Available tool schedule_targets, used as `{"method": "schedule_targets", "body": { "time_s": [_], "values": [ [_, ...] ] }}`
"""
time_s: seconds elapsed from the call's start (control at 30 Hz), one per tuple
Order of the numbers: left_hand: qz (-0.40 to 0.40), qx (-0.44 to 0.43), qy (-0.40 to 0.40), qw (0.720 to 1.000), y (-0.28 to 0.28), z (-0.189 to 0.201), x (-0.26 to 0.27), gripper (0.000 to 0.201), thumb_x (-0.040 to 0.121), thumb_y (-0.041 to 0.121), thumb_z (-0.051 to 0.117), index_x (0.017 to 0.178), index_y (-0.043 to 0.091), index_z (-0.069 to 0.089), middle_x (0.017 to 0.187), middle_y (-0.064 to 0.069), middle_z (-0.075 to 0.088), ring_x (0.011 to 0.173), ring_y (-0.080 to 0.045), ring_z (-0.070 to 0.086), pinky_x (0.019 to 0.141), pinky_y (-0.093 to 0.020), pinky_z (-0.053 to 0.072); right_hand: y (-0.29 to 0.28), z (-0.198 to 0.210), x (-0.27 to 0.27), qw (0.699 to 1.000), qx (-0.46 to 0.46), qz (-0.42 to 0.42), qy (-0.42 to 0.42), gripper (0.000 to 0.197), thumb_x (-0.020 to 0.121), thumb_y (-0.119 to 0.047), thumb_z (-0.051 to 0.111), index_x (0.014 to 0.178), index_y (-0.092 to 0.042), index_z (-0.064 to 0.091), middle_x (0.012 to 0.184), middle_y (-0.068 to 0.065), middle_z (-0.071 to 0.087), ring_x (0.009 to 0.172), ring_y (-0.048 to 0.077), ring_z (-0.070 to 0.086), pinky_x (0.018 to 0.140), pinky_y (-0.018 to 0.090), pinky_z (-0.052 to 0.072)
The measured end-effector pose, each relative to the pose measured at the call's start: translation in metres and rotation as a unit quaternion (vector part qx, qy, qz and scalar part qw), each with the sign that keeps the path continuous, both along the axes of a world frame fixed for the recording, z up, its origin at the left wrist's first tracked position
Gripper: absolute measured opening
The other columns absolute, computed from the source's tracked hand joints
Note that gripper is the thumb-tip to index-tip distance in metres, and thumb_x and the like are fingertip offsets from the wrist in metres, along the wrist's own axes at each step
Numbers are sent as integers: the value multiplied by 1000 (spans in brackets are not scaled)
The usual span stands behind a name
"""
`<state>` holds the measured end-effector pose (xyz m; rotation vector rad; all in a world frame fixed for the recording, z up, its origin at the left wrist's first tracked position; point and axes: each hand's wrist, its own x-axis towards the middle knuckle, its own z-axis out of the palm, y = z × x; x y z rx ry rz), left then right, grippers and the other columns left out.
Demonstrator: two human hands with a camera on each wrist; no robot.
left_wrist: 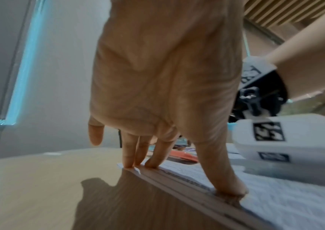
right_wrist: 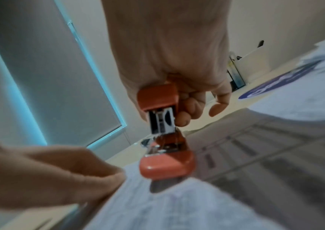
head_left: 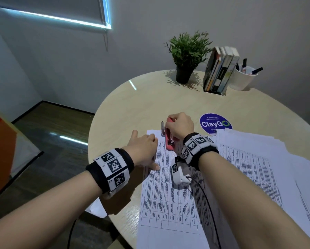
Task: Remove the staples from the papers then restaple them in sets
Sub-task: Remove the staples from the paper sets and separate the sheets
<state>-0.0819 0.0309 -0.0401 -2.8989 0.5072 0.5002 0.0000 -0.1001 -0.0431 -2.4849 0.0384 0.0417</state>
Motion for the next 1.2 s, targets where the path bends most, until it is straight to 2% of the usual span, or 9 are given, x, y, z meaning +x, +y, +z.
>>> {"method": "schedule_targets", "body": {
  "time_s": [0.13,0.3,0.43,0.53,0.67,0.77,0.9,1.03,1.2],
  "values": [
    [42,-111,-9,993,5,8,14,64,66,61,75,111,17,61,114,1,48,113,-21,47,97,-44,29,-20,7,-7,998,44,-14,-38,21,83,-20,61,98,-15,74,94,12,72,86,33,65,77,39,56],
    [115,-153,0,982,10,8,45,105,57,55,84,140,14,35,137,-3,41,126,-25,39,104,-44,34,-63,13,-16,985,135,-50,-90,41,86,-25,65,127,-20,66,117,1,70,83,20,67,63,22,51],
    [148,-135,53,978,3,11,56,79,52,52,88,113,20,49,112,-2,53,104,-25,52,92,-43,46,-100,21,-27,966,207,-90,-126,41,83,-21,69,123,-17,69,95,-6,70,85,16,69,83,37,57],
    [152,-142,80,975,-2,14,55,50,58,45,87,88,13,63,94,-6,65,85,-23,61,79,-37,56,-126,20,-38,956,234,-119,-133,40,81,-23,70,121,-18,70,87,-10,71,68,15,65,72,35,57],
    [159,-220,51,961,-3,15,53,39,70,24,83,96,6,60,98,-8,63,83,-22,56,63,-26,44,-155,15,-52,944,261,-150,-132,37,83,-24,71,120,-21,70,80,5,74,55,19,61,58,31,54],
    [208,-394,-30,895,10,28,55,36,76,10,77,107,1,62,92,-13,62,77,-24,57,60,-27,43,-173,13,-62,931,289,-173,-139,37,86,-23,72,122,-19,70,73,4,71,49,8,58,56,24,49],
    [332,-624,-42,706,31,47,47,46,77,-5,73,117,6,53,98,-14,67,74,-23,66,48,-26,52,-192,15,-72,907,338,-204,-145,41,86,-13,72,126,-17,67,68,4,68,48,11,55,52,23,48],
    [298,-471,109,823,23,33,26,31,75,-16,67,102,-1,64,94,-19,70,73,-24,67,57,-30,56,-206,25,-78,899,343,-214,-170,43,86,-15,73,128,-14,65,70,2,64,55,14,51,41,15,43],
    [327,-497,61,801,23,30,27,21,81,-17,58,88,2,62,68,-9,64,48,-15,57,36,-18,40,-224,49,-91,886,358,-220,-196,43,87,-14,72,130,-15,64,78,1,65,61,17,52,39,18,43]
  ]
}}
